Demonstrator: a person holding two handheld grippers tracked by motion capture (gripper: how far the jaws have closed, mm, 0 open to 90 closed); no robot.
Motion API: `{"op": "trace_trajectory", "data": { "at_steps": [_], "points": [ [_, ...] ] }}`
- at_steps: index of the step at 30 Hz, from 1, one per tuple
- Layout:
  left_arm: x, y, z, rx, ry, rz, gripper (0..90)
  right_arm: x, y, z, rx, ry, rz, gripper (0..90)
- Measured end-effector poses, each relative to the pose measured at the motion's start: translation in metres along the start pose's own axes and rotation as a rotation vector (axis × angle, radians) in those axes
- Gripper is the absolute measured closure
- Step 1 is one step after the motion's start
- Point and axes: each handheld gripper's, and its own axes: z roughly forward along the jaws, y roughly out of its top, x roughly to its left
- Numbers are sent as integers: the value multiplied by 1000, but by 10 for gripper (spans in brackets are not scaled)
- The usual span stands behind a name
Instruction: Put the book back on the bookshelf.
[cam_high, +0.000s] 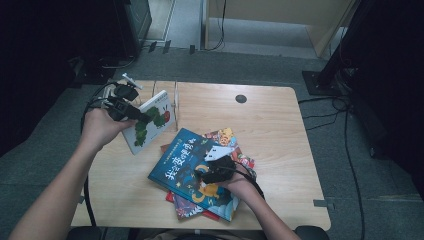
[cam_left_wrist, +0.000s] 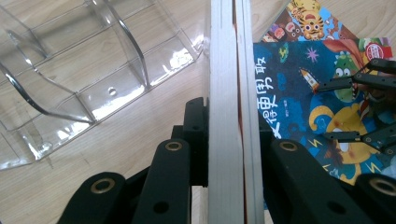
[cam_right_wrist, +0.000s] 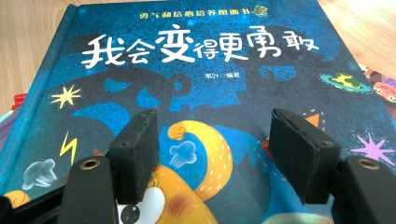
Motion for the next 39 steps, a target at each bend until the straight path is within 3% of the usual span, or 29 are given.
{"op": "trace_trajectory", "data": {
  "at_steps": [19,27,39],
  "points": [
    [7,37,9,16,43,-34,770,0,0,0,0,-2,1,339],
    [14,45,15,11,45,-58,770,0,0,0,1,-1,0,339],
    [17,63,25,19,85,-74,770,0,0,0,0,-4,3,345]
  ]
}}
